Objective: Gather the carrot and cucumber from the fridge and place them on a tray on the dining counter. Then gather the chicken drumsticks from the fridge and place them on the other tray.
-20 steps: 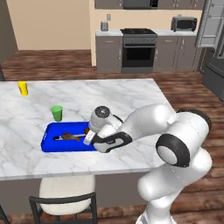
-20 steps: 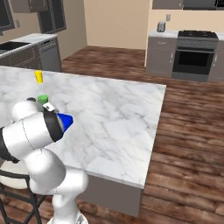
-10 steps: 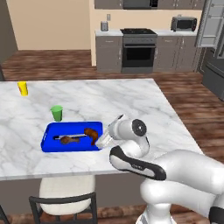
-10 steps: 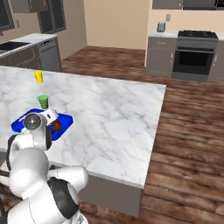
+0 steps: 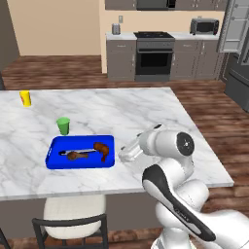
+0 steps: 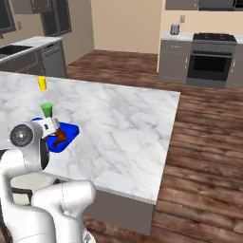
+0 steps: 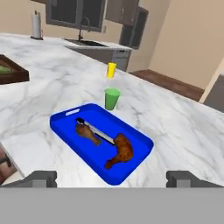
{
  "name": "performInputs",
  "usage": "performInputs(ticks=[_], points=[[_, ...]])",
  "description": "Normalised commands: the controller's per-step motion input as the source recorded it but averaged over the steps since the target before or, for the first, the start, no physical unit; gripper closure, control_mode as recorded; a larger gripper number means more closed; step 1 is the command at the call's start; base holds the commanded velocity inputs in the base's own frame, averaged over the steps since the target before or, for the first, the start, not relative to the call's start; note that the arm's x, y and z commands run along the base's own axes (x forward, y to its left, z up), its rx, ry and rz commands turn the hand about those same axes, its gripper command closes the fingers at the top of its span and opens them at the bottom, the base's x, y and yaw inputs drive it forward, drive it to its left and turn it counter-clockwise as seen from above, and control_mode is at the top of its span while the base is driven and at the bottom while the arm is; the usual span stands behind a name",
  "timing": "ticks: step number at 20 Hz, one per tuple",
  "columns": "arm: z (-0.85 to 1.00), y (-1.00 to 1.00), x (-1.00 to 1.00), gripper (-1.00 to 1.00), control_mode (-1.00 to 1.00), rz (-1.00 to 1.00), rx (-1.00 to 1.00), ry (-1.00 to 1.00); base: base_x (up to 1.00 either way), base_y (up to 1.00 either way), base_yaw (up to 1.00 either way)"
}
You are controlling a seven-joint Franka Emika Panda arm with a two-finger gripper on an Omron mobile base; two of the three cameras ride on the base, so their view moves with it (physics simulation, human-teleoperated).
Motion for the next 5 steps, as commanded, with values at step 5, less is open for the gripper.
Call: performInputs(ticks=[5], points=[[0.53,-0.64,-0.89,-1.0,-1.0,-0.24,-0.01,0.42,0.0,0.0,0.0]])
